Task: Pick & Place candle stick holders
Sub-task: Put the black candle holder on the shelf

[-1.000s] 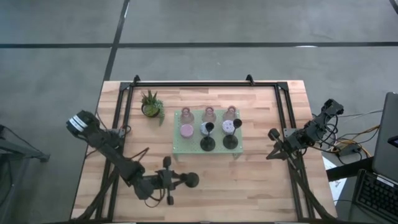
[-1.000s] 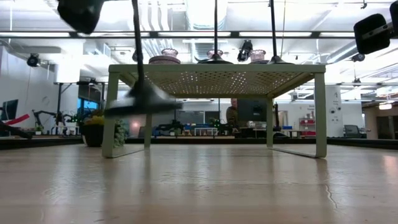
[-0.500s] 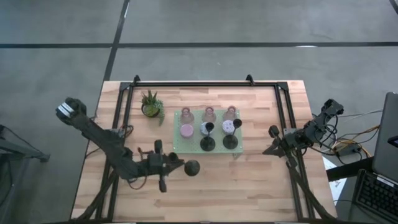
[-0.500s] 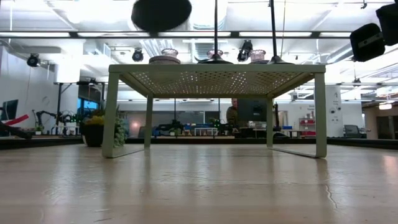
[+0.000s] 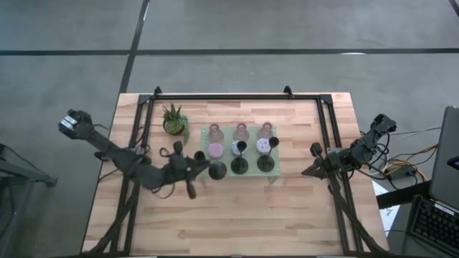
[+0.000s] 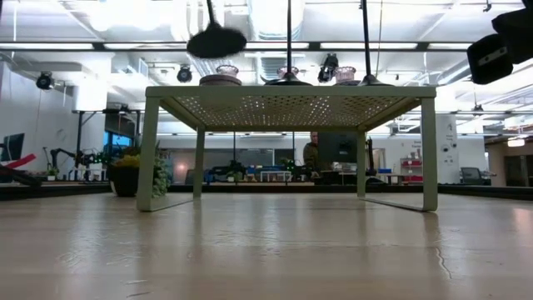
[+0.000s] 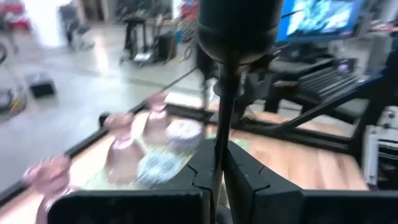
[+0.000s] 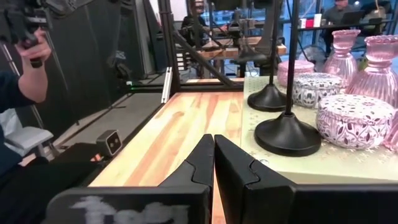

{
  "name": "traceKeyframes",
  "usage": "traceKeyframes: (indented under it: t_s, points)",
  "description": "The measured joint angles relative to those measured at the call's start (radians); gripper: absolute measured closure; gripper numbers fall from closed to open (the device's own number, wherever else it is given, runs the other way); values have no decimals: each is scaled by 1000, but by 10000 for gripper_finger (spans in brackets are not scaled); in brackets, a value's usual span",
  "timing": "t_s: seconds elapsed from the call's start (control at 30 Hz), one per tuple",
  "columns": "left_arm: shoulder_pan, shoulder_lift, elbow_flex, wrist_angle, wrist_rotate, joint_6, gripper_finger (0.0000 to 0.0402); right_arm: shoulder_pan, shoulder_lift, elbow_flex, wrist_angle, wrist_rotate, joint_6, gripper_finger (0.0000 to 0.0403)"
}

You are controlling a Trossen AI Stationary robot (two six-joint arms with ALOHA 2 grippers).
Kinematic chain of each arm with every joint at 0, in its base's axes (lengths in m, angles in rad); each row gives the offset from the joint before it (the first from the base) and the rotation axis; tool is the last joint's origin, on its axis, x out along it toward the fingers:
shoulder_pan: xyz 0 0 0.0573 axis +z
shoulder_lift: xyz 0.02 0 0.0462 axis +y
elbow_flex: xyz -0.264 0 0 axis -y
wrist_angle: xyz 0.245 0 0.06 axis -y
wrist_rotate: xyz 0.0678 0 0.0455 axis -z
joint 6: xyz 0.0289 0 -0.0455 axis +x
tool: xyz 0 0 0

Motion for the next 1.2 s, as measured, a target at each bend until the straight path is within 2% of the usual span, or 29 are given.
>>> traceKeyframes:
  t_s: [0.1, 0.53, 1.2]
  points:
    - [41, 2, 0, -63, 27, -80, 382, 0, 0, 0, 0, 2, 4, 394]
    - [96, 17, -1, -200, 44, -186, 382, 0, 0, 0, 0, 3, 9, 394]
    - [143, 56, -1, -190, 59, -172, 374, 0, 0, -1, 1, 7, 13, 394]
